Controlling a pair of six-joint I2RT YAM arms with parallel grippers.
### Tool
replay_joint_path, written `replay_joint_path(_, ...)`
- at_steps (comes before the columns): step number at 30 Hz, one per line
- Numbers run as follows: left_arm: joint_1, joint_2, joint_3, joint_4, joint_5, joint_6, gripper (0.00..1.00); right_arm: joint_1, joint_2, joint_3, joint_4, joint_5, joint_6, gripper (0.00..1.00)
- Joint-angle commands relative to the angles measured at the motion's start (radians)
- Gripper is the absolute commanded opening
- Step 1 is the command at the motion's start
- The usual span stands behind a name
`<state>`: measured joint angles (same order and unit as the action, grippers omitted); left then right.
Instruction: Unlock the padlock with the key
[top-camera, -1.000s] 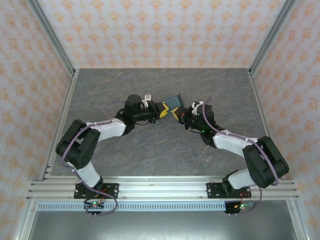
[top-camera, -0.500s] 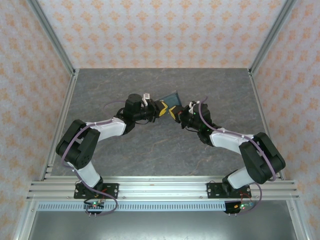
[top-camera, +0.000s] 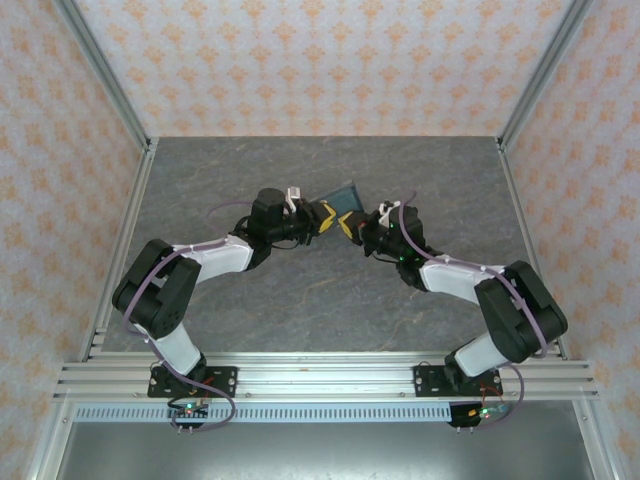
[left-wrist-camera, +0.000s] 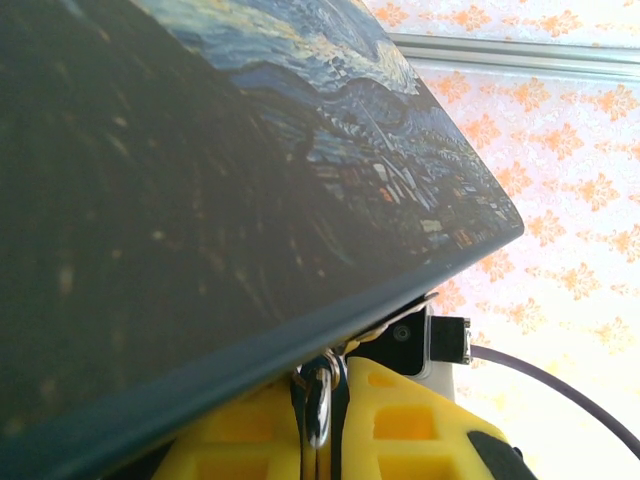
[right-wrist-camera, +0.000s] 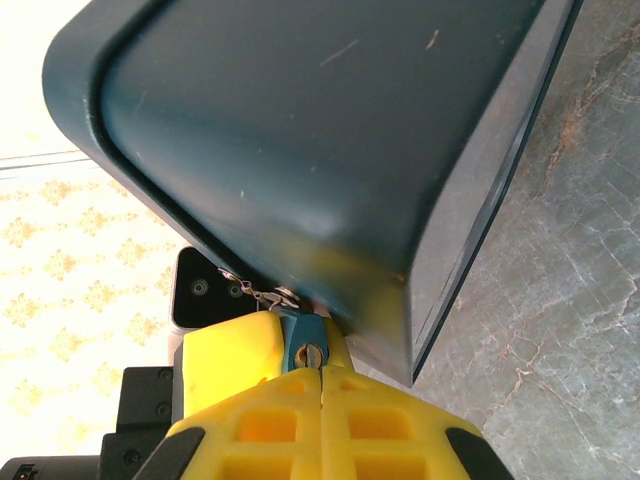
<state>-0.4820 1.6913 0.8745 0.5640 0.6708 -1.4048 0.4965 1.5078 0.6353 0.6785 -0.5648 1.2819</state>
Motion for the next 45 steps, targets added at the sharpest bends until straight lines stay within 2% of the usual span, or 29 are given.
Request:
replay_joint_path(1, -0.081, -0.006, 0.028, 0.075, 0.182, 0.032, 0.0, -0.005, 0.05, 0.069, 0.108, 0.018, 0.003, 0.0)
replay_joint_path(7, -0.096, 0.012, 0.028, 0.119, 0.2, 0.013, 0.0, -0.002, 0.104, 0.142, 0.099, 0.006, -0.015, 0.0)
replay_joint_path(15, -0.095, -0.028, 0.021, 0.076, 0.235, 0.062, 0.0, -0.057, 0.172, 0.156, 0.15, -0.071, -0.033, 0.0)
replay_joint_path(23, -0.096, -0.008, 0.019, 0.09, 0.235, 0.051, 0.0, -0.044, 0.197, 0.206, 0.176, -0.116, -0.027, 0.0)
replay_joint_path(36, -0.094, 0.029, 0.022, 0.135, 0.162, 0.007, 0.0, -0.004, 0.225, 0.235, 0.157, -0.118, -0.026, 0.0)
replay_joint_path(45, -0.086, 0.038, 0.014, 0.191, 0.093, -0.05, 0.0, 0.023, 0.186, 0.167, 0.162, -0.071, -0.014, 0.0)
